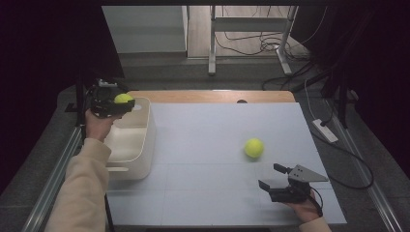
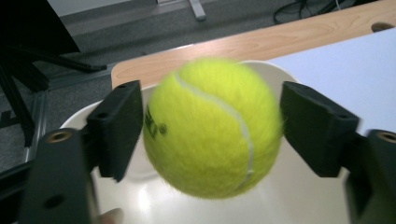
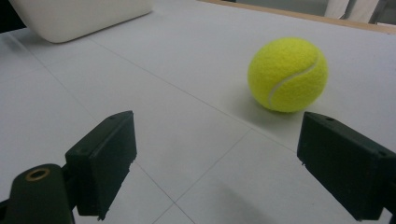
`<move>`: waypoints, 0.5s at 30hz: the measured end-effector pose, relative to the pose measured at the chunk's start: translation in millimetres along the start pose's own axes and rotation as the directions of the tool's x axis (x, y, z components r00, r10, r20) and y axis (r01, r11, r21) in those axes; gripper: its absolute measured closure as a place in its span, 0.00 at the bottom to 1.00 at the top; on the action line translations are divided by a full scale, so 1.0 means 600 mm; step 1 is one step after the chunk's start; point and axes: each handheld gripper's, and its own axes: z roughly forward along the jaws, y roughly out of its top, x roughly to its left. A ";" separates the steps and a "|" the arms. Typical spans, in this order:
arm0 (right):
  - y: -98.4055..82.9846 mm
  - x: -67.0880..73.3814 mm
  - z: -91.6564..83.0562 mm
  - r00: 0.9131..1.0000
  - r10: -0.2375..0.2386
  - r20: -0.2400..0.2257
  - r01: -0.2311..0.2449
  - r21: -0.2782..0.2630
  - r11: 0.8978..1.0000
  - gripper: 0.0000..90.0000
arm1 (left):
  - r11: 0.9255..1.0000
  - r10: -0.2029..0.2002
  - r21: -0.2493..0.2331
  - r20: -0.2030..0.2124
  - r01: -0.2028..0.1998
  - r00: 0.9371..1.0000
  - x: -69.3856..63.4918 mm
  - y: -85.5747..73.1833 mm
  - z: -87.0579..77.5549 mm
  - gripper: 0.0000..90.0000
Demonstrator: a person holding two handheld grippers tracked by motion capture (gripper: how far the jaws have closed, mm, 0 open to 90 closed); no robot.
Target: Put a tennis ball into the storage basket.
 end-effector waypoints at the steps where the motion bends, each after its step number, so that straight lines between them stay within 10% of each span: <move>1: 0.000 0.000 0.000 1.000 0.000 -0.001 0.000 0.000 1.000 0.13 | 1.000 -0.006 0.003 0.002 0.006 1.000 0.000 0.002 -0.001 0.11; 15: 0.000 0.000 -0.001 1.000 -0.003 0.002 0.003 0.001 1.000 0.13 | 1.000 -0.001 -0.021 0.081 0.002 0.997 -0.004 0.003 -0.019 0.03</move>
